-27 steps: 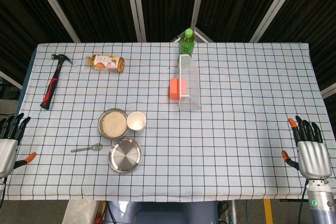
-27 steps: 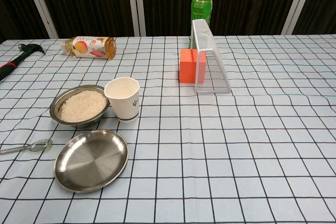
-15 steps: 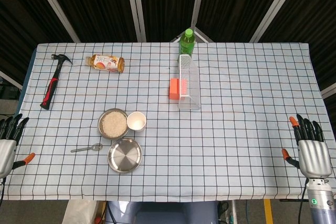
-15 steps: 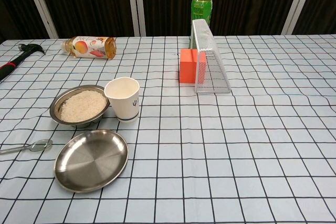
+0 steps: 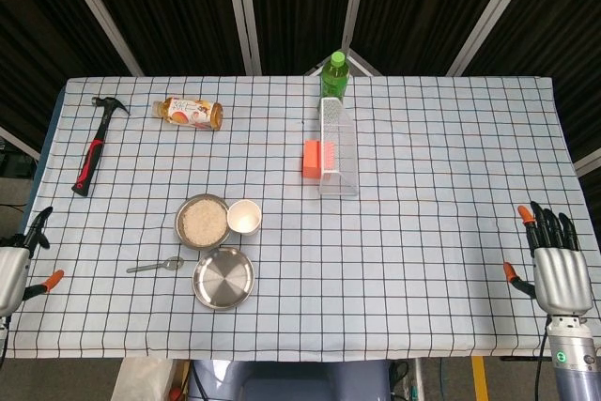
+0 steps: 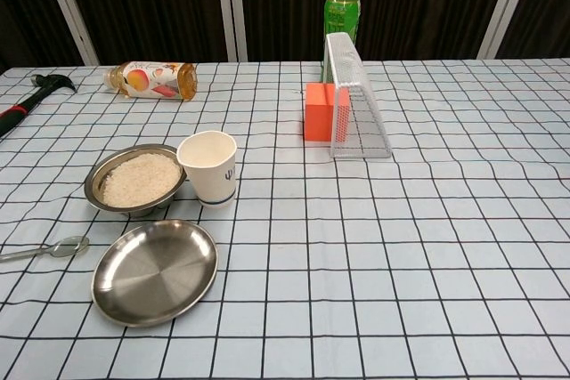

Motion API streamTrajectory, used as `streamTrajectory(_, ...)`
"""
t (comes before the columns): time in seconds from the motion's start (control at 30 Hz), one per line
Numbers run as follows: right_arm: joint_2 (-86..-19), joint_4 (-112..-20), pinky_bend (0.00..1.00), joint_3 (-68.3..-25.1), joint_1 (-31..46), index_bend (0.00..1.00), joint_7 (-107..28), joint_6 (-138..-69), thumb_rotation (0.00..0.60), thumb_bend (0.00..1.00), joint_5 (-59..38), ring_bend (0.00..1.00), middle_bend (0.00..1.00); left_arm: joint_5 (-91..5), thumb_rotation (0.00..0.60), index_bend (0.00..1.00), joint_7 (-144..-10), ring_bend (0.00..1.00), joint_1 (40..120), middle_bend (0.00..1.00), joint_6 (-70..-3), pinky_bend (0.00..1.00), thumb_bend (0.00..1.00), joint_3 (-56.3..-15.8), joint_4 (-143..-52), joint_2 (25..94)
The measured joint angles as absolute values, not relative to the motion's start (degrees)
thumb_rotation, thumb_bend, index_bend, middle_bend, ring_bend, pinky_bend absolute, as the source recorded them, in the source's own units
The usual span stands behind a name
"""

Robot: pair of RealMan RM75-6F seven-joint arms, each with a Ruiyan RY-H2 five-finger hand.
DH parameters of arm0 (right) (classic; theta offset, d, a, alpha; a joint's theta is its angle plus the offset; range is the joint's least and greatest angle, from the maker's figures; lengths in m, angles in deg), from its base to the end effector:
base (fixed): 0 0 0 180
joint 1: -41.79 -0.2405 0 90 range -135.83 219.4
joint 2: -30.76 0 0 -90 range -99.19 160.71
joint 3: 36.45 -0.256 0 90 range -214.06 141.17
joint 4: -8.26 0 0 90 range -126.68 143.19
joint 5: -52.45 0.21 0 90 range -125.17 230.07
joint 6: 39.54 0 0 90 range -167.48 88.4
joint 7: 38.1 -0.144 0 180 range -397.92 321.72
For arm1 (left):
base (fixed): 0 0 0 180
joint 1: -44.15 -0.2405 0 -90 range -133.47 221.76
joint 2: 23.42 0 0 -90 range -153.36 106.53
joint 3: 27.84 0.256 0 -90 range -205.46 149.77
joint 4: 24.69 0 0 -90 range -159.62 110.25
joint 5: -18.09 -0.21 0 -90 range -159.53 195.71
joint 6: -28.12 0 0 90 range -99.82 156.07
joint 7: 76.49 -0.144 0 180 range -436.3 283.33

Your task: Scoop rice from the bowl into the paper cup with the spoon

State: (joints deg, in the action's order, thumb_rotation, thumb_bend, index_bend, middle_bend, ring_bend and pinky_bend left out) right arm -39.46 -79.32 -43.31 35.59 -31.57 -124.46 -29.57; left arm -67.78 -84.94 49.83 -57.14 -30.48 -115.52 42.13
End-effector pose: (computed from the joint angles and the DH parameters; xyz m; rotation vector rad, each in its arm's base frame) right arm -0.3172 -0.2030 0.1459 1.3208 -0.8125 0.8618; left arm -0.3118 0.1850 0.1535 -1.4361 -0.7811 -0.8043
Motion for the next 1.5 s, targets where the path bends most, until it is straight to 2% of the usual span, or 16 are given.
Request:
streamTrajectory(0.07, -39.53, -79.22, 0.0, -43.31, 35.6, 0.0, -31.61, -124.66, 0.6, 0.32, -29.77, 0.0, 0.0, -67.01, 0.6, 0.44, -85.07, 1.0, 50.26, 1.0, -55.43, 1.0, 0.17, -30.42, -116.65, 41.96)
streamTrajectory(0.4, -39.75, -79.21, 0.0, -43.33, 35.7, 0.0, -31.42, -125.42, 0.6, 0.32, -30.28, 0.0, 0.0, -57.23, 0.6, 0.46, -92.09, 1.0, 55.39, 1.0, -43.39, 1.0, 0.23, -31.63, -125.08, 41.75)
streamTrajectory(0.7, -39.69, -80.01, 0.0, -43.35, 36.2, 0.0, -30.5, -126.61, 0.6, 0.32, -30.5, 0.0, 0.0, -47.45, 0.6, 0.45, -103.24, 1.0, 60.13, 1.0, -37.77, 1.0, 0.29, -32.84, -127.45, 45.26)
streamTrajectory(1.03, -39.87, -80.37, 0.0, -43.51, 36.44, 0.0, -29.73, -127.55, 0.6, 0.32, -30.81, 0.0, 0.0, -38.92, 0.6, 0.45, -111.29, 1.0, 63.76, 1.0, -35.32, 1.0, 0.32, -32.74, -126.4, 50.71)
streamTrajectory(1.5, -40.63, -79.68, 0.0, -43.91, 36.65, 0.0, -29.77, -128.72, 0.6, 0.32, -31.18, 0.0, 0.0, -32.91, 0.6, 0.47, -115.52, 1.0, 66.71, 1.0, -36.63, 1.0, 0.37, -31.88, -122.7, 57.16)
